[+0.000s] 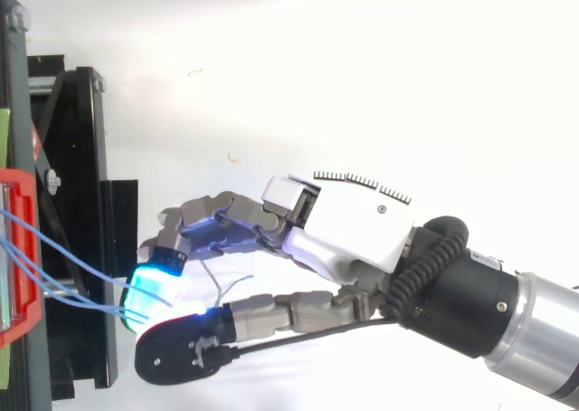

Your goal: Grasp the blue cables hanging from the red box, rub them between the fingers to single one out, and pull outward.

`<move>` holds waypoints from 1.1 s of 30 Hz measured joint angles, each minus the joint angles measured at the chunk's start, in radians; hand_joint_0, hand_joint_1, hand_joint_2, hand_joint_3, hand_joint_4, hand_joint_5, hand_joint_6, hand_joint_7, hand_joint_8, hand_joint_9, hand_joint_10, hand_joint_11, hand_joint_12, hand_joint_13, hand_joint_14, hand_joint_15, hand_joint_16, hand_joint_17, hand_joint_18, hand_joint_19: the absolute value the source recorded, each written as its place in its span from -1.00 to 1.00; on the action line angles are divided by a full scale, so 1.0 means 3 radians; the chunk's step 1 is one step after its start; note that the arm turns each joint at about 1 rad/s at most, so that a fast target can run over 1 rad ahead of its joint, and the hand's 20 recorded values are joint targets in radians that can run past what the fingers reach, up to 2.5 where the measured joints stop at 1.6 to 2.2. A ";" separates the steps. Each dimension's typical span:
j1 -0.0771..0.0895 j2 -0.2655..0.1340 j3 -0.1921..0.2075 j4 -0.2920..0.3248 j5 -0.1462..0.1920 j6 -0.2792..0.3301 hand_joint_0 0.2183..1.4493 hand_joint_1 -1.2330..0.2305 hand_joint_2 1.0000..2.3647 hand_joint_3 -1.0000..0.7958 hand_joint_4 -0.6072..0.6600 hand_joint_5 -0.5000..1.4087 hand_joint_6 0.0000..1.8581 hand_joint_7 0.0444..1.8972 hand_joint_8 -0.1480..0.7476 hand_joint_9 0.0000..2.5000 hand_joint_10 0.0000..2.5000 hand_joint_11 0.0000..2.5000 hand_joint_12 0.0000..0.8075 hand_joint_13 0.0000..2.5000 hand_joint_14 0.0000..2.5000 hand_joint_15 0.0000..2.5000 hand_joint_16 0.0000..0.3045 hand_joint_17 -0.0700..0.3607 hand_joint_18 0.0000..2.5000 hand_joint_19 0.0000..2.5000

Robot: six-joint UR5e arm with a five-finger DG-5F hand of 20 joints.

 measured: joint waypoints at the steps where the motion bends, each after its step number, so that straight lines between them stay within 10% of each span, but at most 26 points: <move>1: 0.0000 0.0001 0.0005 -0.0022 -0.0004 0.0019 -0.31 -0.25 -0.99 -0.36 0.23 -0.68 -0.13 0.06 0.12 -0.56 -1.00 -1.00 0.01 -0.79 -1.00 -1.00 -0.65 -0.12 -1.00 -1.00; 33: 0.0000 0.0002 0.0110 -0.0265 -0.0020 0.0098 -0.01 -0.44 -1.00 -0.44 0.20 -0.72 -0.07 0.06 0.13 -0.53 -1.00 -0.87 0.03 -0.76 -1.00 -1.00 -0.62 -0.07 -1.00 -1.00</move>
